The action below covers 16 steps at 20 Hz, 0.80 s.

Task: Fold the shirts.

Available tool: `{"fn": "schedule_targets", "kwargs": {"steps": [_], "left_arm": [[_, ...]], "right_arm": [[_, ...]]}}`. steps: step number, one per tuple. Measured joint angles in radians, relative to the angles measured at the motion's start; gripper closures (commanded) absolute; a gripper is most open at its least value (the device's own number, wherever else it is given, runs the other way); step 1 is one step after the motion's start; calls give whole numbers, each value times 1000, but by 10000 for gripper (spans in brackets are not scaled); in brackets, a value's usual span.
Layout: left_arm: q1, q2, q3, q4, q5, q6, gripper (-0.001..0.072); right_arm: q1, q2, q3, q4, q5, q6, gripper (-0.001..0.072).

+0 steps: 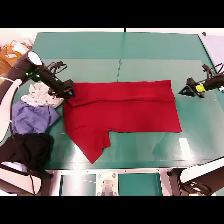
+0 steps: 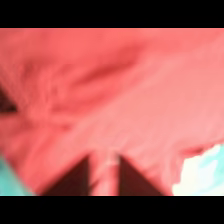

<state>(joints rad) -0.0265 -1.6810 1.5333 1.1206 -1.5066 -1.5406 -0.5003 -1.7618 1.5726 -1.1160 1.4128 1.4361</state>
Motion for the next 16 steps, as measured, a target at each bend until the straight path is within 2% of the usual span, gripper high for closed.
{"fn": "schedule_targets", "kwargs": {"steps": [3, 7, 8, 9, 10, 11, 12, 16], "left_arm": [[2, 62, -26, 36, -80, -3, 686], [2, 314, -266, 65, -37, -13, 686], [0, 411, -361, 66, -5, -27, 685], [-7, 500, -456, 69, 27, -46, 679], [-18, 587, -550, 70, 62, -67, 385], [-33, 676, -646, 69, 97, -95, 107], [-53, 749, -738, 69, 125, -129, 85], [-171, 904, -1020, 6, 274, -237, 86]], "right_arm": [[-8, 142, -93, -121, 30, 86, 701], [-40, 431, -412, -189, -12, 174, 698], [-46, 509, -515, -196, -32, 195, 662], [-48, 576, -610, -196, -53, 212, 532], [-51, 638, -707, -189, -78, 226, 372], [-53, 683, -789, -179, -97, 235, 269], [-53, 722, -868, -161, -123, 242, 268], [-55, 785, -1078, -43, -247, 243, 267]]}}
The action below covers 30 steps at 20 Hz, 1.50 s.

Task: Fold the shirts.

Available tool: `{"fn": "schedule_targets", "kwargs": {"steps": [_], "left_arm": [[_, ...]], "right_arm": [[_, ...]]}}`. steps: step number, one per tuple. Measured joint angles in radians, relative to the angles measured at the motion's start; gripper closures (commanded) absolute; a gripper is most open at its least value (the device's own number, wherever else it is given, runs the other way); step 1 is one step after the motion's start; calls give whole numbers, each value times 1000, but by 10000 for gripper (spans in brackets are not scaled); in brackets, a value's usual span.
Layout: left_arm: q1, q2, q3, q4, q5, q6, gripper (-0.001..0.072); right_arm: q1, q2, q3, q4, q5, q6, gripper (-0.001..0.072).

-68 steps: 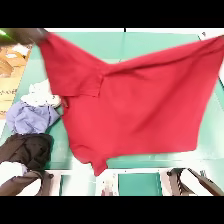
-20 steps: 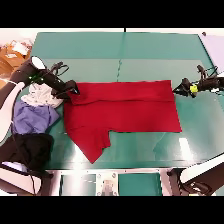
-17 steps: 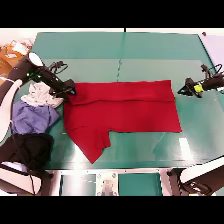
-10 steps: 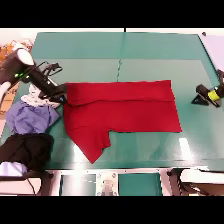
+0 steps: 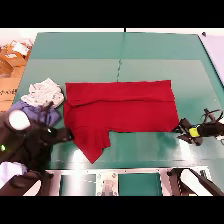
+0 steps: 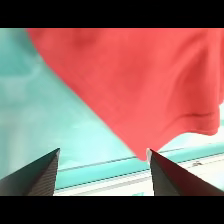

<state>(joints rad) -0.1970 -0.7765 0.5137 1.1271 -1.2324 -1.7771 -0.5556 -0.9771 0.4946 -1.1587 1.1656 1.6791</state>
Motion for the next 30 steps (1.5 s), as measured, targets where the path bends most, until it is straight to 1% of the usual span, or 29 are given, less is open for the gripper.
{"fn": "schedule_targets", "kwargs": {"steps": [2, 5, 10, 11, 12, 13, 14, 15, 16, 17, 18, 19, 23, 26, 30], "left_arm": [[-73, 28, -103, -56, 105, -41, 86], [-166, 47, -201, -103, 240, -110, 94], [-283, 50, -256, -132, 411, -212, 95], [-304, 42, -259, -137, 449, -227, 120], [-322, 21, -261, -147, 491, -239, 284], [-335, -4, -263, -149, 533, -246, 522], [-344, -31, -264, -144, 569, -254, 678], [-351, -50, -259, -143, 596, -256, 685], [-357, -64, -248, -138, 611, -253, 685], [-360, -74, -231, -130, 608, -240, 685], [-362, -80, -210, -125, 596, -229, 686], [-364, -85, -188, -114, 564, -222, 686], [-369, -95, -61, -1, 354, -198, 686], [-369, -96, 57, 102, 190, -191, 686], [-369, -97, 212, 204, 45, -182, 686]], "right_arm": [[-2, 2, -56, 68, -68, -10, 267], [-2, -16, -93, 171, -152, -23, 270], [-1, -69, -112, 299, -282, -37, 294], [-1, -80, -113, 314, -295, -40, 294], [-1, -90, -114, 332, -306, -48, 318], [-1, -98, -115, 346, -313, -60, 343], [-1, -105, -116, 355, -319, -70, 363], [-1, -109, -116, 363, -325, -82, 364], [-1, -112, -116, 368, -328, -89, 416], [-1, -115, -116, 370, -333, -98, 649], [-1, -118, -117, 363, -340, -113, 699], [-2, -119, -116, 365, -339, -135, 699], [-2, -119, -96, 346, -290, -194, 699], [-2, -107, -66, 290, -222, -207, 699], [-2, -64, -5, 211, -120, -196, 699]]}}
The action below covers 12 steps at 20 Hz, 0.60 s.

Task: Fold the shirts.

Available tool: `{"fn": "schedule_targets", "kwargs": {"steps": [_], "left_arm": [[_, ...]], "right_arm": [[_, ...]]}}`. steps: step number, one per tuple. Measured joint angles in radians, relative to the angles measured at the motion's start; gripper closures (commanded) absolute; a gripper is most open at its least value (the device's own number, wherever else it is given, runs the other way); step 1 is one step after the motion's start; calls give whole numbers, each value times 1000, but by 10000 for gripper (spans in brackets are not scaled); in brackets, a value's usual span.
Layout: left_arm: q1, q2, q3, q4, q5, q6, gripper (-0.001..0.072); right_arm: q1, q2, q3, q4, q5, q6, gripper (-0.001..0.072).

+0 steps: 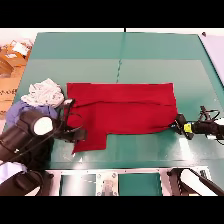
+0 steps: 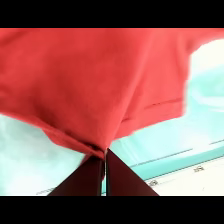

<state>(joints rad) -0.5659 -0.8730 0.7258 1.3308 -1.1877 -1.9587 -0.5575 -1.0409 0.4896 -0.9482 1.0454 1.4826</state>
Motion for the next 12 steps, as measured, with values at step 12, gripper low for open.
{"fn": "schedule_targets", "kwargs": {"steps": [12], "left_arm": [[85, -51, 339, 208, 6, 59, 687]], "right_arm": [[3, 2, 319, 45, 185, 41, 698]]}}
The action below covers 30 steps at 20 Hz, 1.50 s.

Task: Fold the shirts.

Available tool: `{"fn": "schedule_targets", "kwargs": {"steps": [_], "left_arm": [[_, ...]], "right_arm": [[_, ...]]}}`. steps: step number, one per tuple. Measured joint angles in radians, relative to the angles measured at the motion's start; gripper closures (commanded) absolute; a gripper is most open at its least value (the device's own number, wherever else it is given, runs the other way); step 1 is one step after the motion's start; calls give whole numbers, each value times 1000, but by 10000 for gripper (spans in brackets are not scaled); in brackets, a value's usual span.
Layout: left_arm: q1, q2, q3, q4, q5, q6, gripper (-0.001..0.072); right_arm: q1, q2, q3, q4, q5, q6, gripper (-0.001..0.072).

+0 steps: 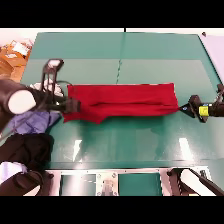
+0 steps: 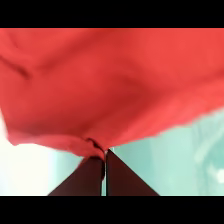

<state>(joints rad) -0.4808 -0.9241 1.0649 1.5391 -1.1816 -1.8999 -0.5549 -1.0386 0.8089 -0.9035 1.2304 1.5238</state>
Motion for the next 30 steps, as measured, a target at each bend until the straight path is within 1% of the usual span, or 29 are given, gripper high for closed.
{"fn": "schedule_targets", "kwargs": {"steps": [2, 5, 8, 9, 10, 11, 12, 13, 14, 15, 17, 18, 19, 21, 22, 23, 24, 25, 27, 30], "left_arm": [[72, -52, 46, -37, 41, 60, 687], [158, -174, 126, -141, 103, 164, 686], [208, -335, 222, -195, 143, 227, 686], [217, -389, 254, -205, 154, 240, 686], [226, -444, 288, -212, 169, 251, 685], [234, -502, 324, -220, 187, 260, 684], [243, -556, 359, -222, 205, 266, 657], [253, -612, 397, -225, 237, 272, 339], [263, -659, 434, -228, 267, 275, -13], [275, -693, 467, -232, 308, 275, 34], [307, -739, 529, -234, 369, 262, 32], [326, -753, 561, -235, 378, 248, 32], [344, -762, 591, -235, 372, 236, 32], [373, -776, 641, -235, 298, 225, 43], [381, -779, 660, -236, 252, 225, 227], [384, -781, 672, -239, 211, 229, 487], [387, -784, 681, -241, 164, 236, 673], [389, -785, 688, -243, 130, 243, 685], [389, -787, 697, -257, 74, 256, 685], [376, -789, 703, -301, 24, 274, 685]], "right_arm": [[18, -50, 59, 38, -4, -2, 692], [84, -158, 149, 78, -47, -9, 691], [158, -316, 267, 98, -103, -8, 680], [176, -375, 309, 104, -117, -5, 654], [190, -439, 354, 108, -129, 2, 587], [200, -500, 398, 111, -141, 7, 447], [208, -565, 445, 117, -155, 11, 335], [213, -624, 490, 124, -166, 15, 272], [214, -682, 541, 135, -184, 19, 208], [212, -734, 595, 146, -201, 20, 200], [193, -799, 696, 167, -198, 20, 200], [175, -821, 747, 174, -179, 3, 201], [154, -836, 794, 177, -146, -24, 201], [106, -854, 861, 173, -62, -79, 201], [77, -861, 882, 161, -21, -106, 201], [54, -865, 890, 142, 18, -127, 201], [31, -869, 890, 116, 52, -150, 200], [10, -873, 879, 89, 78, -173, 200], [-21, -887, 853, 51, 109, -219, 200], [-35, -933, 824, 48, 146, -277, 201]]}}
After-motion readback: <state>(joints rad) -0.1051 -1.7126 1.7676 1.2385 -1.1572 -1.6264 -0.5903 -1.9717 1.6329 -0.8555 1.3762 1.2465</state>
